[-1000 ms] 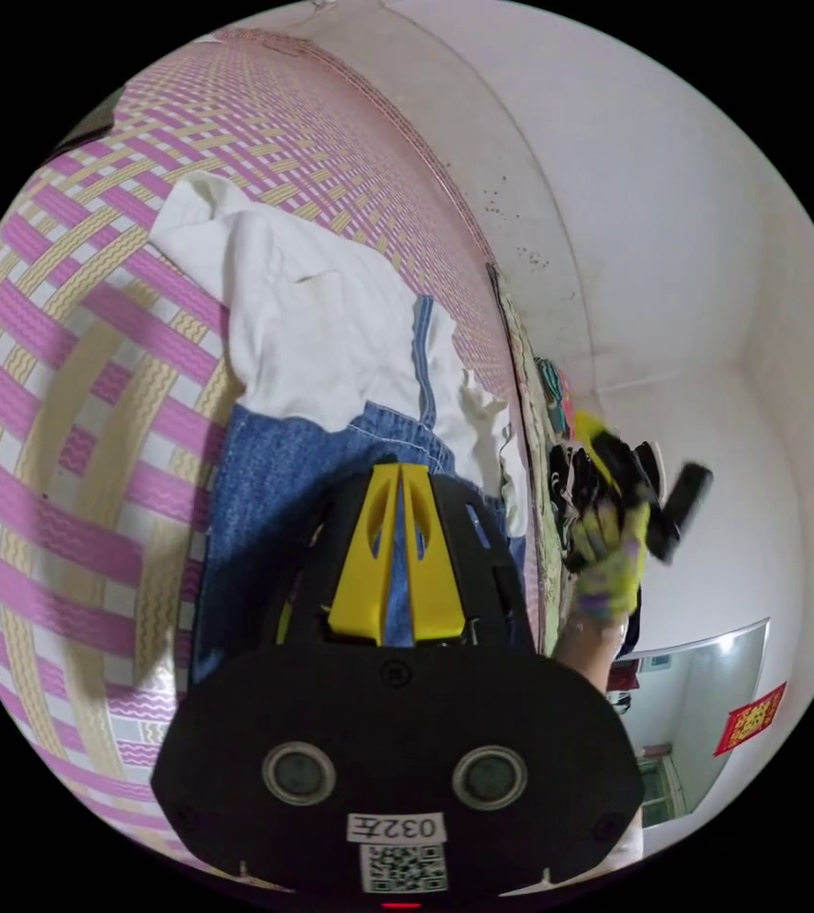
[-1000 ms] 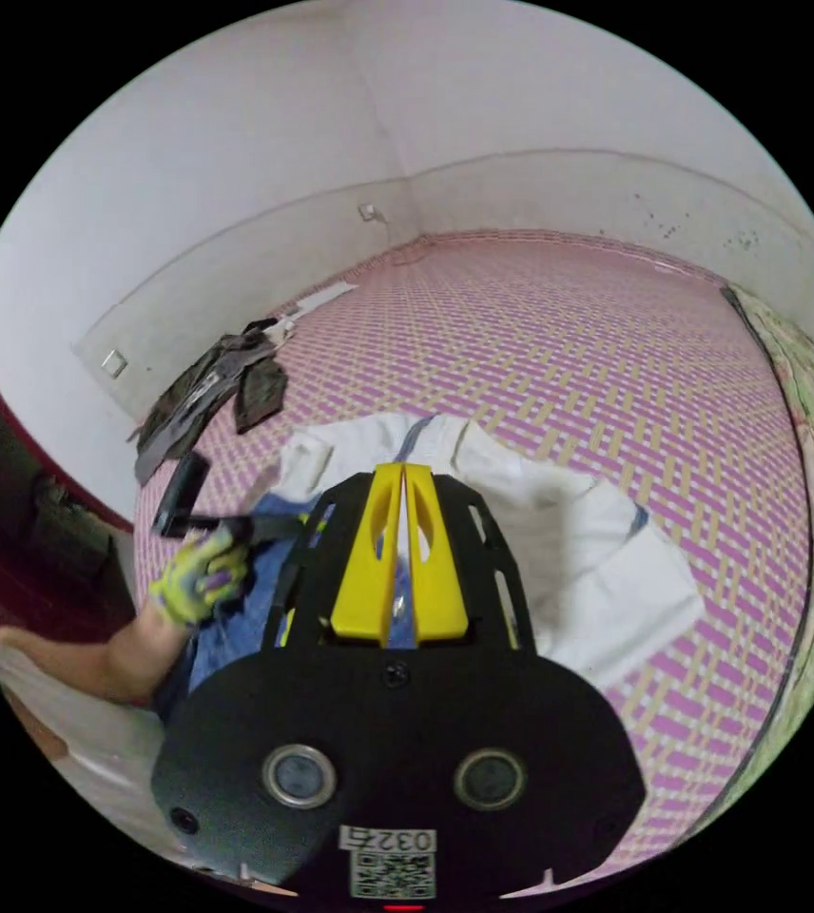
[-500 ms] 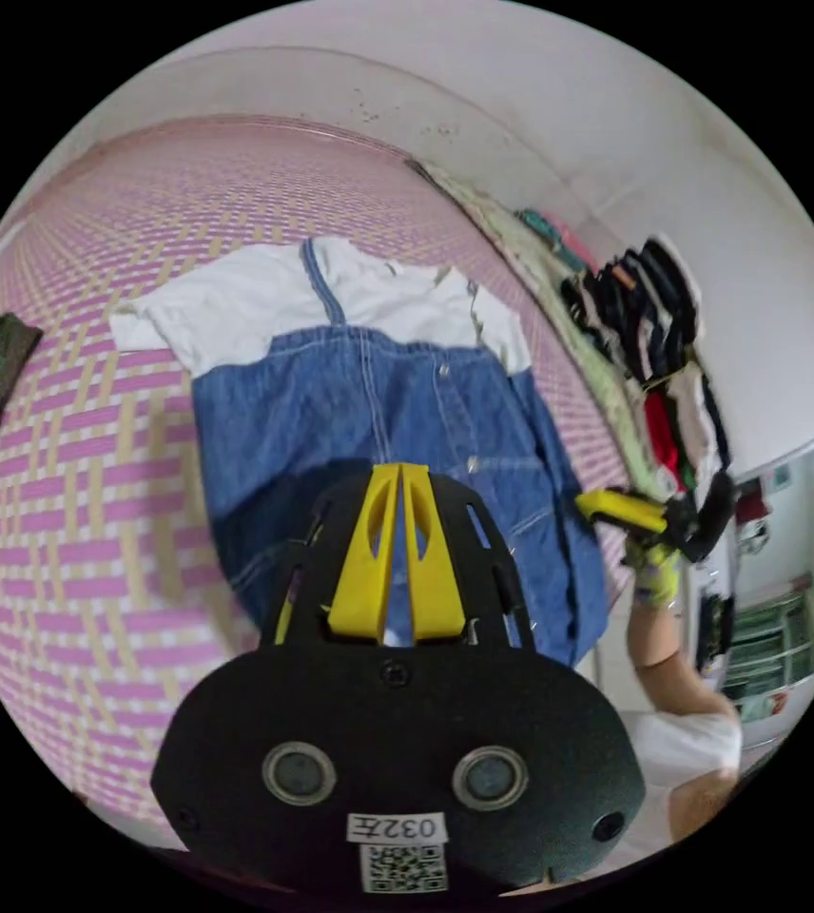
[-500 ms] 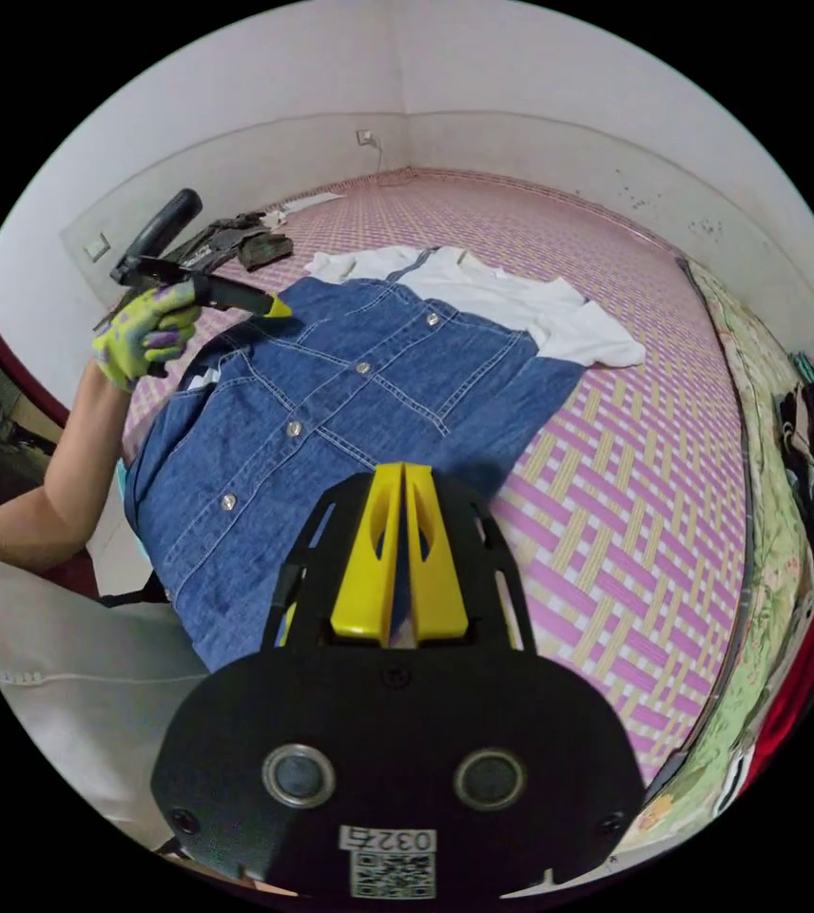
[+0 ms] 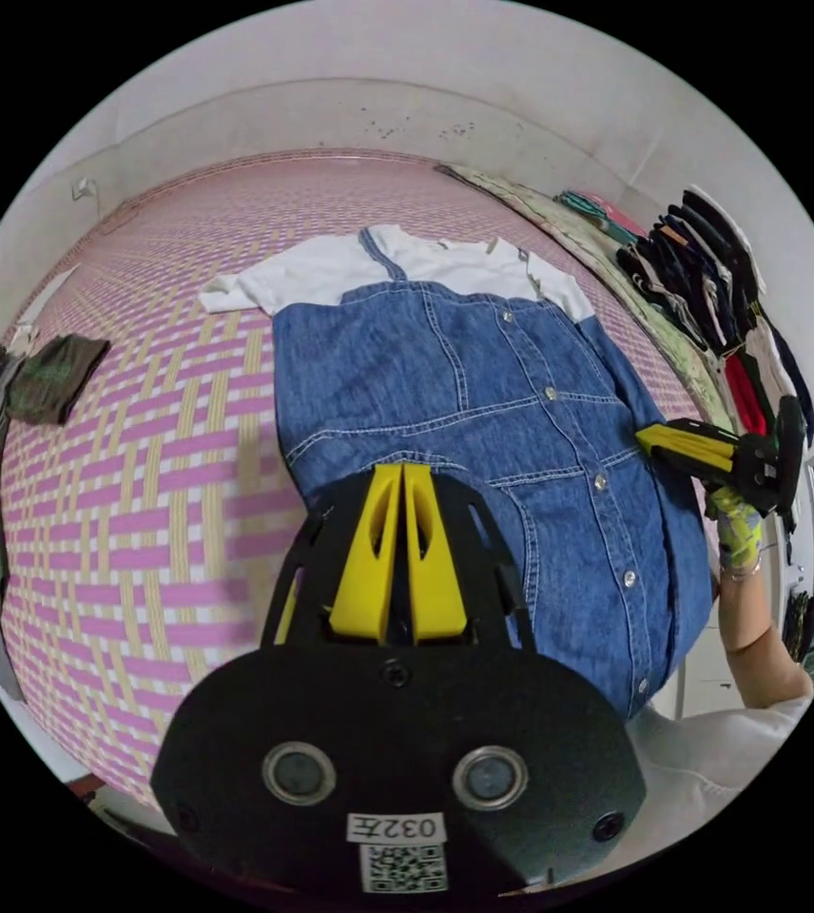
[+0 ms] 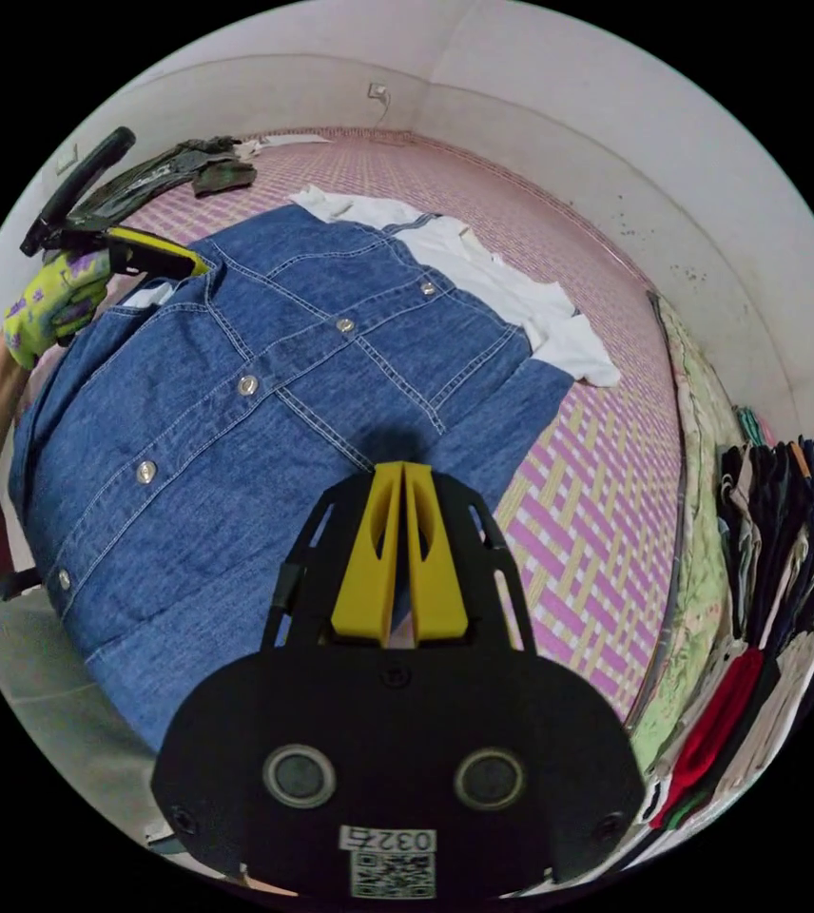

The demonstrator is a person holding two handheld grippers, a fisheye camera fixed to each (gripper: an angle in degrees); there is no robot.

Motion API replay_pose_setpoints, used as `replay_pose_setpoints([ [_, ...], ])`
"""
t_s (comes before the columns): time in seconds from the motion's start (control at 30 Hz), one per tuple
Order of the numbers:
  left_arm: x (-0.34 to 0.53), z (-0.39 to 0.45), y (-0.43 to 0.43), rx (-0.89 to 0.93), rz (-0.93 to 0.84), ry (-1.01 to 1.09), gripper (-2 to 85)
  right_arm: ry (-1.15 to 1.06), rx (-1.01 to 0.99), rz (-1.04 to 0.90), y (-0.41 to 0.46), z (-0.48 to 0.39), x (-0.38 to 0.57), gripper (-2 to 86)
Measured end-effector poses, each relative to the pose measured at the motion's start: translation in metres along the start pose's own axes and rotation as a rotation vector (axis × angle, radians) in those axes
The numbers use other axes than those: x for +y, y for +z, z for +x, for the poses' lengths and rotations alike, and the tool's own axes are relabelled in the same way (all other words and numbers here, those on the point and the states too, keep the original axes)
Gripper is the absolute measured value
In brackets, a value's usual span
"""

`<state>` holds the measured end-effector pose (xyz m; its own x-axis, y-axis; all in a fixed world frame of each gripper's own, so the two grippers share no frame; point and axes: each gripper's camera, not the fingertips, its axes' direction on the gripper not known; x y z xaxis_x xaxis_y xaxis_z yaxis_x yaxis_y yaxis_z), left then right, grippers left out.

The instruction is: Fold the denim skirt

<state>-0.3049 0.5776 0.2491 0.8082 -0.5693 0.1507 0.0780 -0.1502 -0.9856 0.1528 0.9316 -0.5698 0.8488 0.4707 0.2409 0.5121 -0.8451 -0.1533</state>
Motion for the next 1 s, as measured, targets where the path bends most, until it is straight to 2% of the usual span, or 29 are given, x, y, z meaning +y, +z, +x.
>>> replay_pose_setpoints([
  [0.2, -0.092, 0.013, 0.043, -0.099, 0.010, -0.013, -0.9, 0.066, 0.144, -0.037, 0.074, 0.116, -0.072, -1.0],
  [0.3, -0.121, 0.005, 0.049, -0.017, -0.035, -0.058, -0.7, 0.205, 0.100, -0.125, 0.088, 0.182, -0.093, -0.9],
  [0.37, -0.118, -0.006, 0.032, 0.047, 0.014, -0.083, -0.3, 0.258, 0.064, -0.050, 0.064, 0.208, -0.085, -0.8],
  [0.43, -0.086, -0.017, -0.013, 0.183, 0.164, -0.046, 1.3, 0.248, -0.060, 0.078, 0.021, 0.220, -0.052, -0.4],
  [0.47, -0.077, -0.018, -0.021, 0.212, 0.164, -0.036, 2.6, 0.231, -0.120, 0.077, 0.014, 0.219, -0.042, -0.2],
  [0.53, -0.037, -0.026, -0.039, 0.304, 0.104, -0.007, 6.8, 0.144, -0.457, 0.032, -0.002, 0.200, 0.001, 1.9],
  [0.63, 0.012, -0.052, -0.047, 0.314, 0.066, -0.075, 8.3, 0.056, -0.730, 0.056, -0.018, 0.163, 0.057, 4.3],
  [0.73, 0.043, -0.090, -0.050, 0.455, 0.091, -0.185, 8.6, 0.005, -0.812, 0.022, -0.020, 0.136, 0.088, 6.3],
  [0.83, 0.051, -0.106, -0.056, 0.564, 0.106, -0.230, 8.4, 0.068, -0.813, 0.057, -0.028, 0.152, 0.111, 7.9],
  [0.9, 0.047, -0.106, -0.061, 0.560, 0.101, -0.216, 8.4, 0.088, -0.895, 0.085, -0.031, 0.167, 0.125, 8.8],
  [1.0, 0.035, -0.101, -0.068, 0.543, 0.077, -0.193, 8.4, 0.100, -0.889, 0.049, -0.026, 0.182, 0.145, 10.0],
])
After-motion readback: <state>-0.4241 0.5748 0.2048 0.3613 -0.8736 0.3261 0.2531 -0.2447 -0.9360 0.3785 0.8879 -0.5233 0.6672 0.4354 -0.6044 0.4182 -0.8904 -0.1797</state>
